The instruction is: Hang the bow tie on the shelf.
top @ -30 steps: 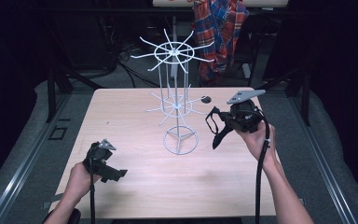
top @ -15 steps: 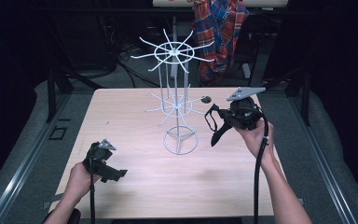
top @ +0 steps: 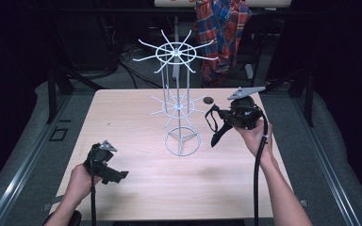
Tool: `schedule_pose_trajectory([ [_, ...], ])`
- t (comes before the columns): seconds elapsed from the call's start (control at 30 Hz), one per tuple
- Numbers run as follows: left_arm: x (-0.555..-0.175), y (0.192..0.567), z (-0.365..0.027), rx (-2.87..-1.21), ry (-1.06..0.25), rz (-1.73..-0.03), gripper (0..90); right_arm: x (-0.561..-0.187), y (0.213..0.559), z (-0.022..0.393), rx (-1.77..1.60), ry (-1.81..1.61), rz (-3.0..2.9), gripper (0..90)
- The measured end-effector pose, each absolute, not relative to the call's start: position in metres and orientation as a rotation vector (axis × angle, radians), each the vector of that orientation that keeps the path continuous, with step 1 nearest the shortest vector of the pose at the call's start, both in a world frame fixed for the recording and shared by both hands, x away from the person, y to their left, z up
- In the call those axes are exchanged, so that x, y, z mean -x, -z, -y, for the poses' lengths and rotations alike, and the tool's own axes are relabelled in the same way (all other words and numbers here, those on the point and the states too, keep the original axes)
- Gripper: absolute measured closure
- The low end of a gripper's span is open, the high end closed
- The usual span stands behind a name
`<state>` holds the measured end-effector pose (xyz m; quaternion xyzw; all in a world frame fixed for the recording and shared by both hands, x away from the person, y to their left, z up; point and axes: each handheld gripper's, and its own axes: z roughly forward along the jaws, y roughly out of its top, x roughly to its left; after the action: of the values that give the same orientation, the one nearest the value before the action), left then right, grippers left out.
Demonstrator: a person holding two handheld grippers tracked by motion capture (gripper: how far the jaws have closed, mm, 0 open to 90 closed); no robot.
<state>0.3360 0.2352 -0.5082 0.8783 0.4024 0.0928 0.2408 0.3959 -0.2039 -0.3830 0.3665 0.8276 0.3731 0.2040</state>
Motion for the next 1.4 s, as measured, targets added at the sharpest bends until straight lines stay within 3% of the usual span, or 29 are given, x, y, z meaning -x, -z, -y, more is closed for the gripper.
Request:
schedule_pose_trajectory([
  [1.4,-0.337,0.509,-0.233,-2.409,-0.245,-1.087,0.0,-0.411,0.406,0.172,-1.023,-1.154,-2.339,88.8],
])
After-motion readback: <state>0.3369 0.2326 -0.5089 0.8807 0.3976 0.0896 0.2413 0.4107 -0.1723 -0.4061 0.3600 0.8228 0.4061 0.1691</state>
